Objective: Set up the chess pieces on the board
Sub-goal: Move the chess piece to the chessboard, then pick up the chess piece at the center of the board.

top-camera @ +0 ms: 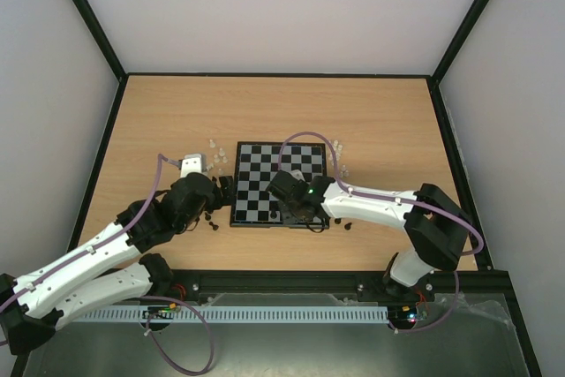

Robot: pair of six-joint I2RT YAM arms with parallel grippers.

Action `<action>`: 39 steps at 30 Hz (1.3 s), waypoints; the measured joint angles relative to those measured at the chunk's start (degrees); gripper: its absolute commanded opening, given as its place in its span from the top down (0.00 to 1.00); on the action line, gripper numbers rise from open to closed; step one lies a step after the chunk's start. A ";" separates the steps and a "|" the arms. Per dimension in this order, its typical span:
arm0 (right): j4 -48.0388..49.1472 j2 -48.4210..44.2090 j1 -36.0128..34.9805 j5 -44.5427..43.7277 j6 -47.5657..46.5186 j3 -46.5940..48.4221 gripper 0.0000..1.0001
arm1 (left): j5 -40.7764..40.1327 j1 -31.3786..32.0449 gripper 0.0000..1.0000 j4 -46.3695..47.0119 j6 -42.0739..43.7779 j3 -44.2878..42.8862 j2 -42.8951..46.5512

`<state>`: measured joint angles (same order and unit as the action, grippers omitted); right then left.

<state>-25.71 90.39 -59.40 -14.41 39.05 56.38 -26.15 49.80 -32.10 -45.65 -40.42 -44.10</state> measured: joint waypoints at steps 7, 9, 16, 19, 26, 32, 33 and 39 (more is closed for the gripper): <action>-0.09 -1.70 0.00 -0.24 0.48 -1.97 0.87 | 0.22 -0.02 0.00 0.04 0.00 0.00 -0.70; -0.09 -1.88 0.00 -0.26 0.68 -2.49 0.87 | 0.26 0.00 0.00 0.04 0.00 0.00 -0.79; -0.11 -2.73 0.00 -0.22 1.14 -3.28 0.72 | 0.59 -0.02 0.01 0.04 0.00 0.02 -1.09; -0.11 -3.69 0.00 -0.33 1.16 -3.32 0.59 | 0.61 -0.02 0.01 0.04 0.00 0.02 -1.07; -4.50 -10.36 0.13 -4.22 2.34 -3.30 0.29 | 0.72 -0.02 0.01 0.11 0.02 0.02 -0.94; -10.99 -20.90 3.98 -6.03 5.33 -5.40 0.25 | 1.33 -0.02 0.01 1.01 0.22 0.02 -0.94; -12.20 -22.47 5.05 -6.21 6.08 -6.29 0.26 | 1.49 -0.02 0.00 1.22 0.22 0.02 -0.94; -15.67 -25.18 8.50 -6.62 9.07 -8.11 0.35 | 2.62 -0.33 0.00 2.51 0.59 0.63 -0.79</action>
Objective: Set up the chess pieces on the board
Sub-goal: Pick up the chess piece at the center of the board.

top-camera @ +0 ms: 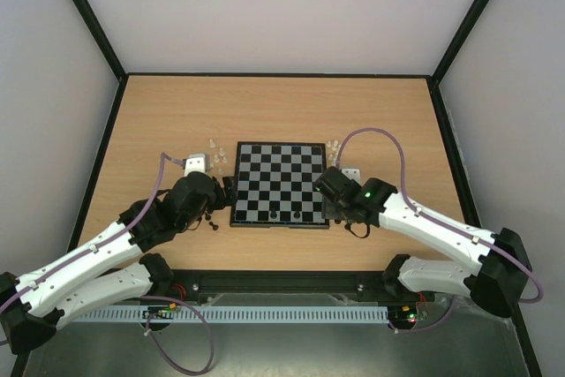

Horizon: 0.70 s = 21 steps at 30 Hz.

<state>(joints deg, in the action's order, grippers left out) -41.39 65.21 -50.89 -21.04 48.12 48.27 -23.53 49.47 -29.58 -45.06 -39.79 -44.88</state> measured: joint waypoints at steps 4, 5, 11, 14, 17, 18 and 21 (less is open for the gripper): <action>0.13 0.20 1.70 0.42 1.22 -2.47 0.40 | 0.63 -0.04 0.01 0.42 0.44 0.11 -0.02; 0.17 0.26 1.95 0.70 1.36 -3.15 0.42 | 0.76 -0.04 0.01 0.57 0.57 0.13 -0.02; 2.05 2.71 2.84 2.60 2.36 -5.90 0.49 | 1.18 -0.28 0.00 0.66 1.14 0.13 -0.04; 3.58 4.13 3.10 3.34 2.21 -6.12 0.54 | 1.33 -0.57 0.01 0.96 1.18 0.37 -0.04; 5.25 5.77 3.45 4.13 1.70 -6.12 0.57 | 1.60 -1.16 0.01 1.11 1.18 0.72 -0.04; 5.77 6.38 3.58 4.35 1.53 -6.12 0.58 | 1.66 -1.42 0.00 1.31 1.18 0.85 -0.04; 6.80 7.80 3.98 4.76 1.07 -6.12 0.59 | 1.92 -2.12 0.01 1.86 1.18 1.31 0.04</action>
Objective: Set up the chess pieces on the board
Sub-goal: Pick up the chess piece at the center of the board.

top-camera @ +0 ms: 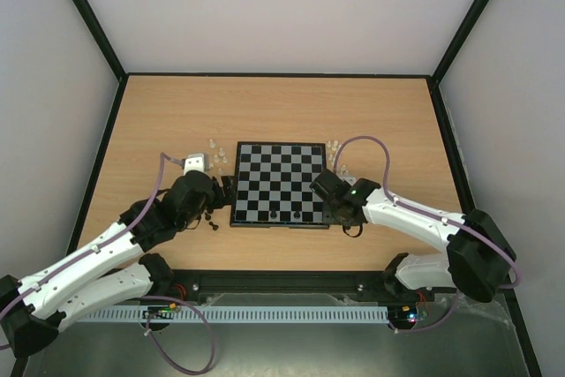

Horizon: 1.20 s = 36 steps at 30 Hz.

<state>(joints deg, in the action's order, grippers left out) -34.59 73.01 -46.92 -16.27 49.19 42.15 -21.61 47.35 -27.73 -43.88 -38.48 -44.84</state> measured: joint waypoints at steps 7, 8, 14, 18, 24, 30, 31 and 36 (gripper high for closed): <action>1.57 0.94 1.53 0.44 -0.76 -0.72 0.66 | 0.24 -0.92 0.00 0.28 0.00 1.70 1.77; 1.70 0.96 1.81 0.55 -0.98 -0.98 0.67 | 0.26 -1.03 0.01 0.31 0.00 1.86 2.01; 2.80 1.42 2.45 1.11 -1.92 -1.68 0.78 | 0.55 -1.53 0.00 0.42 -0.02 2.01 2.19; 3.30 1.92 2.45 1.49 -2.45 -1.68 0.82 | 0.92 -1.68 0.00 0.39 -0.02 2.01 1.38; 3.43 2.29 2.45 1.66 -2.97 -1.68 0.98 | 1.55 -1.68 0.00 0.37 -0.02 2.01 0.96; 1.64 1.81 2.45 1.84 -3.74 -0.17 0.99 | 2.19 -1.68 0.01 0.37 0.00 2.01 0.96; 0.96 1.40 2.45 1.79 -3.87 0.70 0.99 | 2.19 -1.68 0.01 0.37 0.00 2.01 0.96; -2.67 -1.90 2.43 1.53 -5.14 7.67 0.99 | 2.05 -1.68 0.01 0.17 -0.02 2.01 0.98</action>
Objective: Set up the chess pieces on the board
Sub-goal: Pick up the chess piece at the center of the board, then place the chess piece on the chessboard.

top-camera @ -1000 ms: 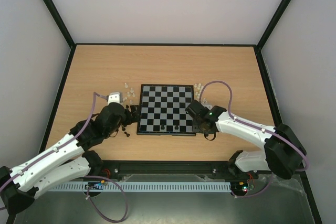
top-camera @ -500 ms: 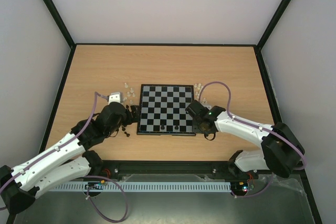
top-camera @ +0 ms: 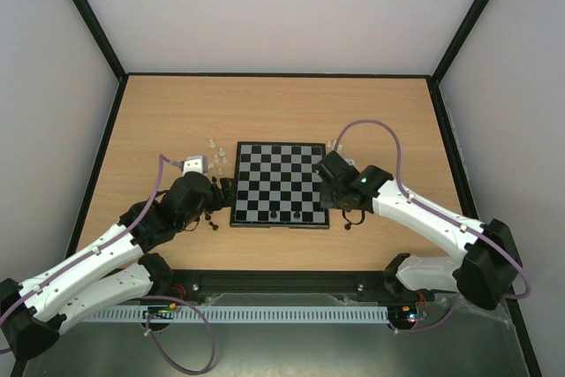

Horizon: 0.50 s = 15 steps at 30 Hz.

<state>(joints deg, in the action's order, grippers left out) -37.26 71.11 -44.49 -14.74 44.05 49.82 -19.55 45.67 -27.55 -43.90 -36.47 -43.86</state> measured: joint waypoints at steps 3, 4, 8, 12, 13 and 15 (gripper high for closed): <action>-0.83 -0.96 -0.76 0.28 -1.01 3.91 0.99 | -0.48 -0.02 0.00 -0.20 -0.04 0.00 0.02; -0.94 -0.79 -1.25 0.44 -1.36 4.74 0.99 | -0.61 -0.02 0.01 -0.20 -0.07 0.00 0.04; -1.42 3.32 -5.51 1.53 -2.78 8.79 0.99 | -1.46 -0.09 0.00 -0.35 -0.28 -0.02 0.13; -1.11 10.14 -9.25 2.82 -4.24 12.44 0.99 | -2.27 -0.11 0.01 -0.74 -0.72 -0.11 0.61; -0.98 11.54 -9.88 3.17 -4.59 12.96 0.99 | -2.51 -0.11 0.01 -0.85 -0.85 -0.11 0.81; -0.66 13.75 -10.82 3.82 -5.20 13.57 0.99 | -2.84 -0.11 0.00 -1.16 -1.16 -0.13 1.16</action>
<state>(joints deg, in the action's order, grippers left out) -37.91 84.86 -55.31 -10.92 38.85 63.40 -22.39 45.56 -28.71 -45.06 -36.60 -42.70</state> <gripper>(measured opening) 0.084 0.994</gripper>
